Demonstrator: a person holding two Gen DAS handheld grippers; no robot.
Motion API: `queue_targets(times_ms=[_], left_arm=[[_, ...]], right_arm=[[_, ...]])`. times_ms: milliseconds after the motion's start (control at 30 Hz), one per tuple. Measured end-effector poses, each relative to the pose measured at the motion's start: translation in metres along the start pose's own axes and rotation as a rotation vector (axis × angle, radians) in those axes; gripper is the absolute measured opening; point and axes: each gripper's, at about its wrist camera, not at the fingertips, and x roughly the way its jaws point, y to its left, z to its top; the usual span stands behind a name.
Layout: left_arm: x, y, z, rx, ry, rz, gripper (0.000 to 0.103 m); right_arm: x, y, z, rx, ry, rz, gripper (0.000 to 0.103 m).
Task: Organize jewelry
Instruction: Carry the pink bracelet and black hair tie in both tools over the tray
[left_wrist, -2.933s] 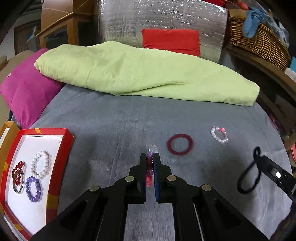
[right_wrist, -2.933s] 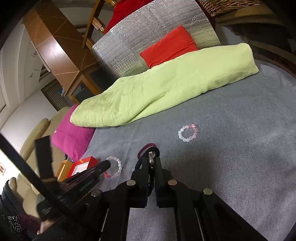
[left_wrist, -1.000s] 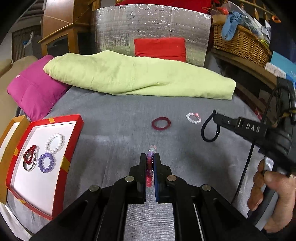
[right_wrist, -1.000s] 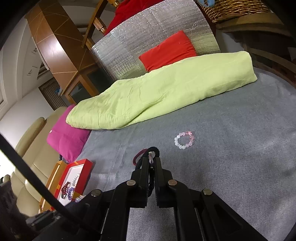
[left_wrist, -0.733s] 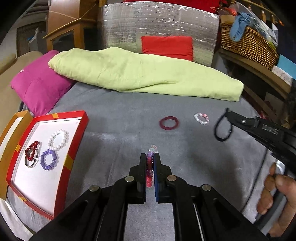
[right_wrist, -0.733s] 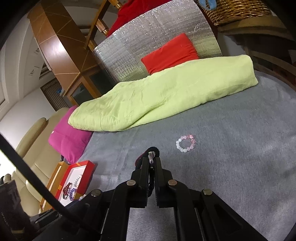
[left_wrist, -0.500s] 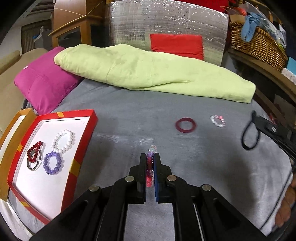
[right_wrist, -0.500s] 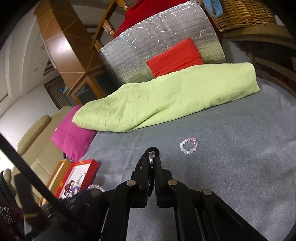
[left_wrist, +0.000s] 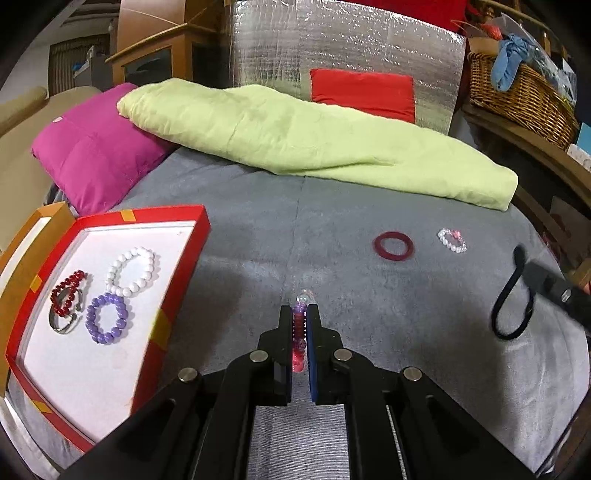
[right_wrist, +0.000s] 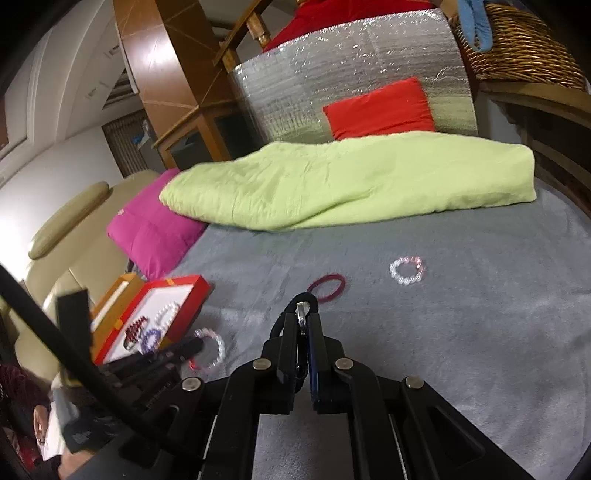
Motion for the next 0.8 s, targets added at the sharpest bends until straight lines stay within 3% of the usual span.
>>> queue_targets(times_ms=[333,800], left_arm=[[0.008,0.01,0.003,-0.056,0.043,-0.005,0.007],[0.014,-0.002,0.0,-0.037,0.057,0.008,0.007]], right_arm=[[0.01,0.009,-0.012,-0.04,0.021,-0.015,0.006],[0.009,0.001,-0.007,-0.02,0.006,0.003,0.006]])
